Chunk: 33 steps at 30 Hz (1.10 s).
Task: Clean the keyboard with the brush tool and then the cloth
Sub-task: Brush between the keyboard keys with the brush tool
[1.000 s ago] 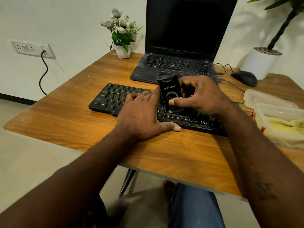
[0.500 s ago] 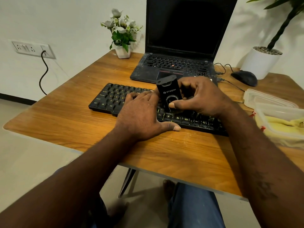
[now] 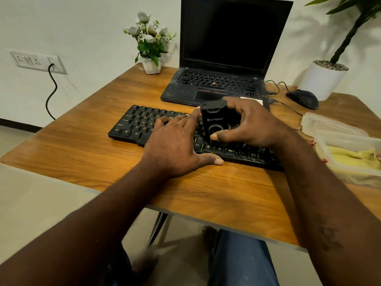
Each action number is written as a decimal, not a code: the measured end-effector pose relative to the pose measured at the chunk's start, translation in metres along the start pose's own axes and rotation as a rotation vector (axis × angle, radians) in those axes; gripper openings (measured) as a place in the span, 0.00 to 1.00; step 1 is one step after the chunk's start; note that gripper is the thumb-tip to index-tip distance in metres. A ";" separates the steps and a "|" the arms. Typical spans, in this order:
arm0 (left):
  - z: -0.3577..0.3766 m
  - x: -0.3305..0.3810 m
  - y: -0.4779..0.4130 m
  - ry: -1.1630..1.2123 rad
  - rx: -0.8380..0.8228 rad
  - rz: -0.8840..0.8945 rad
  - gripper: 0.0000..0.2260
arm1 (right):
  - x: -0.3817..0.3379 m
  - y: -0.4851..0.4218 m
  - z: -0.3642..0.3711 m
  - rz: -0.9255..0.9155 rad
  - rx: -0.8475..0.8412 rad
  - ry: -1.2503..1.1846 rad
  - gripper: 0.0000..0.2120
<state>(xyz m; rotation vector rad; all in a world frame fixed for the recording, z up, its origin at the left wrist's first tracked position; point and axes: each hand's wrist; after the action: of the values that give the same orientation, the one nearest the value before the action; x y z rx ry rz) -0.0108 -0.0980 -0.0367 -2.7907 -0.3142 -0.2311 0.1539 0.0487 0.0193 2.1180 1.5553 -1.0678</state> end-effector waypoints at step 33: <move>-0.001 0.001 0.001 -0.023 0.003 -0.006 0.55 | -0.003 -0.004 0.000 -0.007 0.006 0.005 0.24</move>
<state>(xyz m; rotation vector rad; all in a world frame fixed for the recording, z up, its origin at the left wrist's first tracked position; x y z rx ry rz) -0.0096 -0.0992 -0.0359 -2.7912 -0.3283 -0.1999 0.1497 0.0487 0.0221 2.1217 1.5652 -1.0714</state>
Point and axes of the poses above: each hand's wrist, its own y-axis away from the middle knuckle, its own z-axis out of the palm, x = y × z, and after that the axes turned 4 degrees about y, right-handed
